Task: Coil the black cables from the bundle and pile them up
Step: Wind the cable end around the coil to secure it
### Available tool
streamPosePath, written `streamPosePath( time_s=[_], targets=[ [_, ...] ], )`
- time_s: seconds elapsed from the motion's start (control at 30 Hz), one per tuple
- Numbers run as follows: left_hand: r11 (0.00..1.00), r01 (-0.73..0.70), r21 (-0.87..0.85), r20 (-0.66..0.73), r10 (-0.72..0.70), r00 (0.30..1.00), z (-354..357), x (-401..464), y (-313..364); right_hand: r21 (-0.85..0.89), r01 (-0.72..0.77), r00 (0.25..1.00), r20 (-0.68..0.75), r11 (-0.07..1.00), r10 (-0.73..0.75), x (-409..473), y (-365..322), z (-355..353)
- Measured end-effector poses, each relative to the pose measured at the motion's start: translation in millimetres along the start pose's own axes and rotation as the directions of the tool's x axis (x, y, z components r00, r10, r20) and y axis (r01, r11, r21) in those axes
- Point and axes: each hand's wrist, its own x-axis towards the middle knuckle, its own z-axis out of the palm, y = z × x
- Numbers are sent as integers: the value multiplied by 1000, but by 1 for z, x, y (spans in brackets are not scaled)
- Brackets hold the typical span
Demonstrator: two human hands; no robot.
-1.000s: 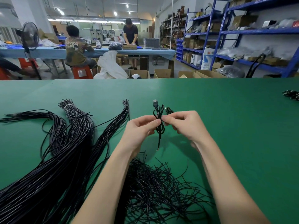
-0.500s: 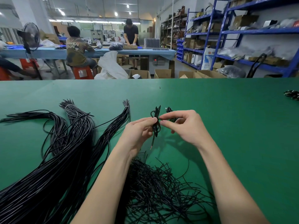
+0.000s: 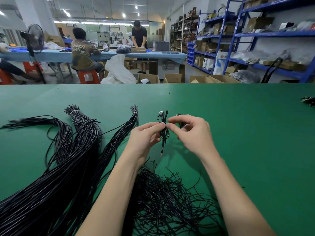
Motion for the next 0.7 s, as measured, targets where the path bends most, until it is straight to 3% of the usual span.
streamPosePath(
  time_s=[0.13, 0.23, 0.3, 0.33, 0.4, 0.43, 0.47, 0.57, 0.7],
  targets=[
    [997, 60, -55, 63, -56, 996, 0, -1, 0, -198, 276, 960, 4, 941, -280, -1, 9, -3],
    [998, 52, -32, 84, -49, 995, 0, -2, 0, -143, 284, 957, -27, 948, -290, -5, 9, 2],
    [1000, 12, 21, 92, -14, 996, -3, -1, 2, 79, 33, 998, 45, 996, -37, -3, 5, 4],
    [999, -11, 54, 101, 6, 995, -5, 0, 4, 260, -183, 976, 163, 948, 144, -1, 1, 3],
    [993, -34, 114, 118, 21, 993, -7, 0, 6, 487, -605, 790, 467, 630, 398, 0, -9, 0],
    [991, -32, 131, 112, 17, 994, -7, 0, 6, 492, -683, 727, 529, 539, 438, 0, -11, -1],
    [991, -16, 136, 98, 3, 995, -8, 0, 5, 463, -693, 716, 533, 553, 451, -1, -10, -1],
    [993, 105, 52, 84, -110, 990, -8, -2, 6, 263, -434, 863, 395, 862, 314, -4, -10, -4],
    [936, 313, -161, 75, -305, 949, -11, -4, 11, 137, -26, 938, 346, 990, -23, 0, -8, -16]
  ],
)
